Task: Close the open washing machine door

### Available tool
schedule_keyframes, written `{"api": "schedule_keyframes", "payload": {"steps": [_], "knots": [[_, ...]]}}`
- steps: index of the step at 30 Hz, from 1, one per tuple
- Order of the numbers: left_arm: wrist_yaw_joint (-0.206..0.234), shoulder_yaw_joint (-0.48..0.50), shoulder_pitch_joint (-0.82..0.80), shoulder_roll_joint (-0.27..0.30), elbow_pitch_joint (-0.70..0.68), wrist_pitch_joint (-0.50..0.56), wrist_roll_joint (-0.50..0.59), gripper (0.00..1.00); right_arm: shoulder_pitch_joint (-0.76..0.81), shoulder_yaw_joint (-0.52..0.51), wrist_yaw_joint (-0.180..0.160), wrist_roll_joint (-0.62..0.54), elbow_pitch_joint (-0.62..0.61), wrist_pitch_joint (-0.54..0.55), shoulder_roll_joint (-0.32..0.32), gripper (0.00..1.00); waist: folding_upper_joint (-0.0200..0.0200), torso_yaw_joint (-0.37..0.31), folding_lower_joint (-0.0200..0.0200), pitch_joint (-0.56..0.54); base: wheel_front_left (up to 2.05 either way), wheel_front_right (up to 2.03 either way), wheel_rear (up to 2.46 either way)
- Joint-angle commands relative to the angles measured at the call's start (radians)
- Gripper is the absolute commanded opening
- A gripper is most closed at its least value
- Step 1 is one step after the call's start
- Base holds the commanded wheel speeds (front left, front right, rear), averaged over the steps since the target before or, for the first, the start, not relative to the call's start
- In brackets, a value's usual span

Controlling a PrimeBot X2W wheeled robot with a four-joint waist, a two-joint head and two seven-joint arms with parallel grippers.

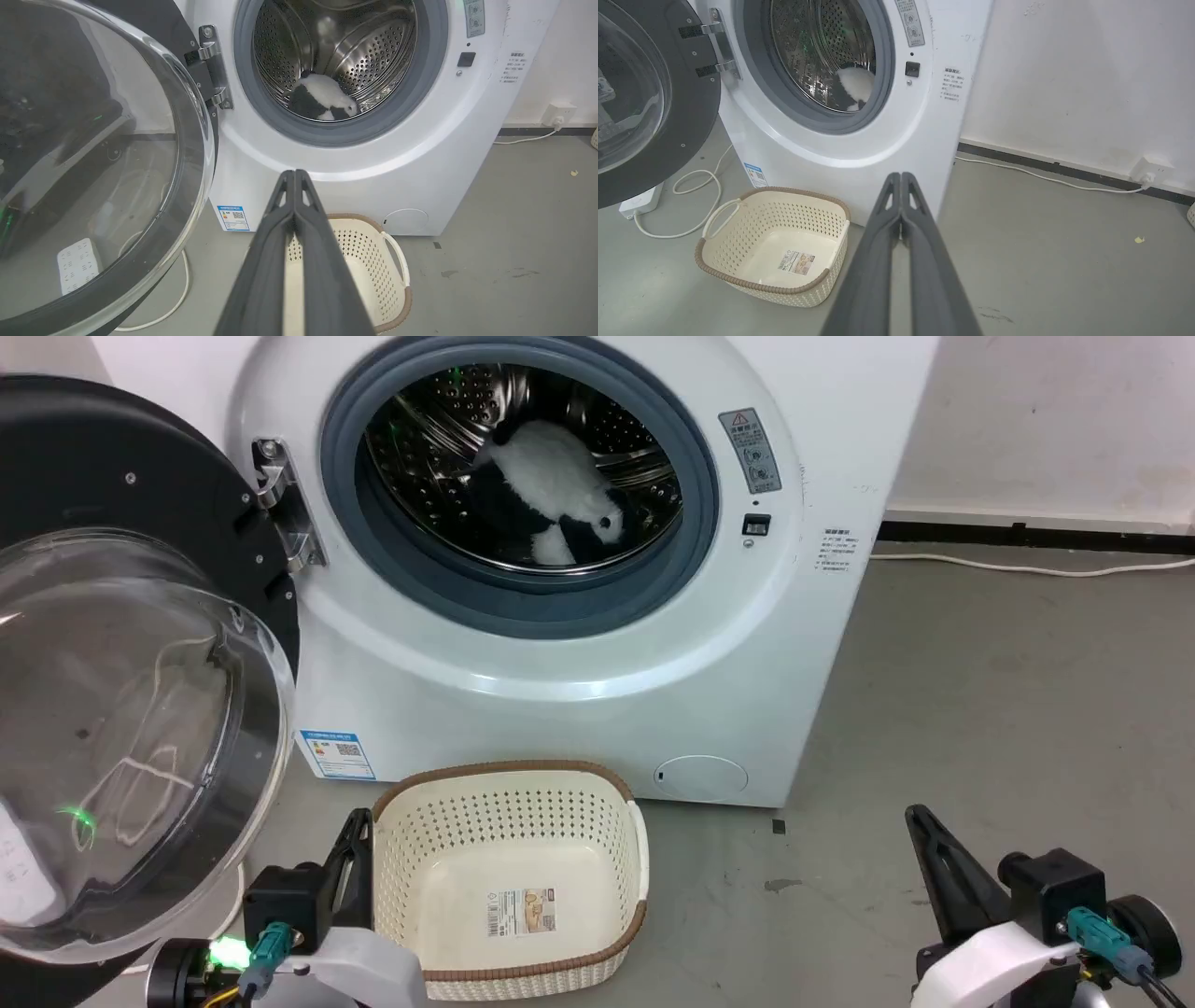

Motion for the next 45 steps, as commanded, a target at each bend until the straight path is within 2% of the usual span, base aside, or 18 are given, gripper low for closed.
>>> {"api": "schedule_keyframes", "payload": {"steps": [1,31,32,45], "knots": [[0.003,0.003,-0.015,0.000,-0.005,0.000,0.003,0.00,-0.014,-0.002,0.001,-0.008,-0.005,0.000,0.002,0.00,0.0000,0.000,0.0000,0.000,0.00,0.00,0.00],[0.003,0.003,-0.015,0.000,-0.005,0.000,0.003,0.00,-0.014,-0.002,0.001,-0.008,-0.005,0.000,0.002,0.00,0.0000,0.000,0.0000,0.000,0.00,0.00,0.00],[0.000,0.000,0.000,0.000,0.000,0.000,0.000,1.00,0.000,0.000,0.000,0.001,0.000,0.000,0.000,1.00,0.0000,0.000,0.0000,0.000,0.00,0.00,0.00],[0.000,-0.007,0.004,0.000,0.001,-0.025,-0.006,1.00,0.003,-0.002,0.000,0.020,0.000,-0.025,0.000,1.00,0.0000,0.010,0.0000,-0.001,0.00,0.00,0.00]]}}
